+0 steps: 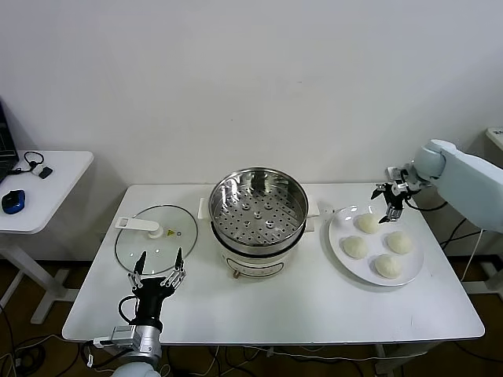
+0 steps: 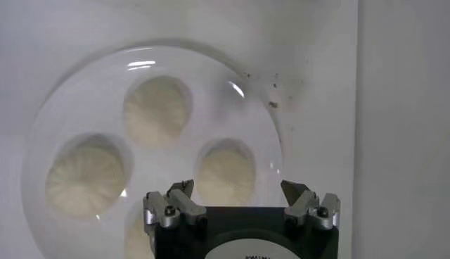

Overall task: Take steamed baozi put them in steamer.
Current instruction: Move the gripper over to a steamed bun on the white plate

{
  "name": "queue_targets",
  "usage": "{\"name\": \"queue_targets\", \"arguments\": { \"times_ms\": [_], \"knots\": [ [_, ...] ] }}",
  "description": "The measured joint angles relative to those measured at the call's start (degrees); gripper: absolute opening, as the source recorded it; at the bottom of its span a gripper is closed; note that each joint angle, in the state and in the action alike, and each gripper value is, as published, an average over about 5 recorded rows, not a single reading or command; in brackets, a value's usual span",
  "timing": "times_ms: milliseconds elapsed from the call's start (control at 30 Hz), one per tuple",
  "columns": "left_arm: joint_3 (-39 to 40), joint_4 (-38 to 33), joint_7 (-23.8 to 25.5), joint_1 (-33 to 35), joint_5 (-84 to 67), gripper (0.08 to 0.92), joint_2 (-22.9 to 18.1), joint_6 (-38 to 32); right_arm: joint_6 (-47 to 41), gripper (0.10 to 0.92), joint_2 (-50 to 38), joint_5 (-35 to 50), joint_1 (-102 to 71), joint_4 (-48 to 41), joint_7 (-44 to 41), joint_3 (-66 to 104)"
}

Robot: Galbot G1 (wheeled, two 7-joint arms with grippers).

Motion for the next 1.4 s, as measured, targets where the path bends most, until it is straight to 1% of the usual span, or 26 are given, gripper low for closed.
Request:
{"name": "queue_targets", "arguments": {
  "times_ms": [267, 633, 1300, 1400],
  "knots": [
    [-0.23, 0.62, 0.12, -0.05, -0.05, 0.823, 0.00, -0.19, 2.45, 0.823, 4.39, -2.82, -2.27, -7.23, -1.43, 2.13],
    [-0.33, 1.40, 0.14, 0.00, 0.27, 0.823, 0.00, -0.71, 4.64, 0.823, 7.70, -6.99, -4.99, -13.92, -1.83, 5.94],
    [-0.39, 1.96, -0.11, 0.02, 0.38, 0.823, 0.00, -1.71, 6.36, 0.822, 11.27, -11.53, -6.82, -21.13, -0.49, 10.95],
    [-0.38, 2.06, -0.12, -0.01, 0.39, 0.823, 0.00, -1.80, 6.45, 0.799, 11.50, -11.99, -6.92, -21.61, -0.43, 11.27]
  ]
}}
